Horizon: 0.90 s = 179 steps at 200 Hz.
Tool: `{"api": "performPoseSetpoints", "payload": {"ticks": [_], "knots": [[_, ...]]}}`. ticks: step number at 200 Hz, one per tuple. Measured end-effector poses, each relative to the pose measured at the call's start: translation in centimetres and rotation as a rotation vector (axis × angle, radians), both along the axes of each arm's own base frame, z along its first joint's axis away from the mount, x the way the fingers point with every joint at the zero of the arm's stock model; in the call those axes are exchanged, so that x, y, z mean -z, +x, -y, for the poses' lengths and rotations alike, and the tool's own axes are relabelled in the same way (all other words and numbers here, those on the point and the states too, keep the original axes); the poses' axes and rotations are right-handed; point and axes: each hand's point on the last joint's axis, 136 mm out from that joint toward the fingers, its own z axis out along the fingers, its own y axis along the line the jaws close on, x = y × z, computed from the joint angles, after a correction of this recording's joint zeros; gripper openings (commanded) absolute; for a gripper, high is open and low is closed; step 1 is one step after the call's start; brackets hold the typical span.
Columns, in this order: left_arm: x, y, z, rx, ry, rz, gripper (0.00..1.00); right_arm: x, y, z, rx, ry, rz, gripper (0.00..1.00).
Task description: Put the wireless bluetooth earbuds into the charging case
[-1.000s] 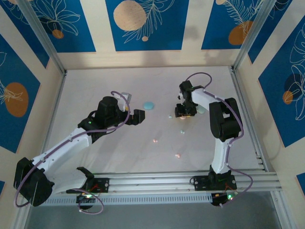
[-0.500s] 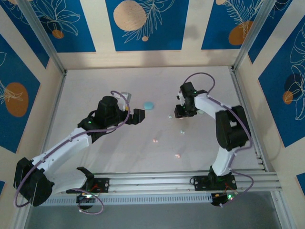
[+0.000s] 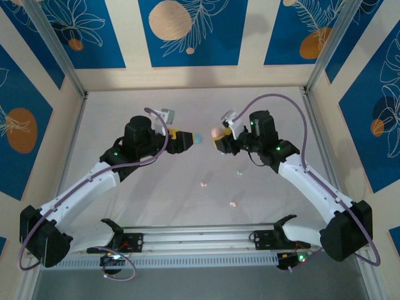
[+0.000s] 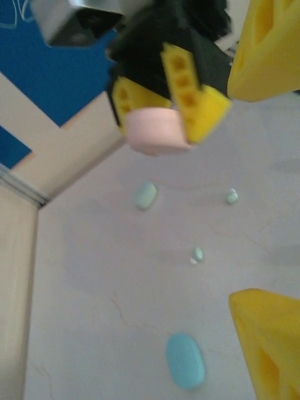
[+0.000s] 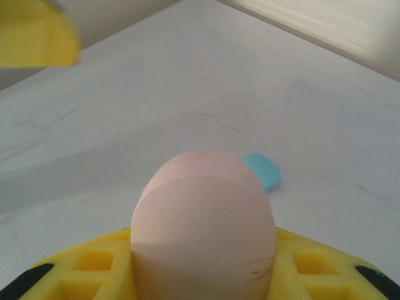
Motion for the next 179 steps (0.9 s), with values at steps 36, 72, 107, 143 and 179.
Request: {"api": "performPoseSetpoints", "payload": {"ticks": [36,72,107,143,179], "knots": [[-0.3,-0.1,1.9,0.06,-0.032,-0.028,0.72,-0.6,-1.5,-1.9,-0.106,-0.023,0.103,0.36],[0.7,-0.8,3.4,0.107,-0.022,-0.06,0.72,-0.9,-2.0,-2.6,-0.153,-0.037,0.156,0.36],[0.9,-0.9,4.6,0.139,-0.022,-0.072,0.71,-0.9,-2.2,-2.9,-0.175,-0.048,0.176,0.36],[0.3,-1.1,5.9,0.173,-0.035,-0.065,0.64,-0.8,-2.4,-3.2,-0.187,-0.052,0.178,0.36],[0.6,-1.0,6.6,0.184,-0.035,-0.08,0.51,-0.8,-2.8,-3.6,-0.204,-0.052,0.183,0.38]]}}
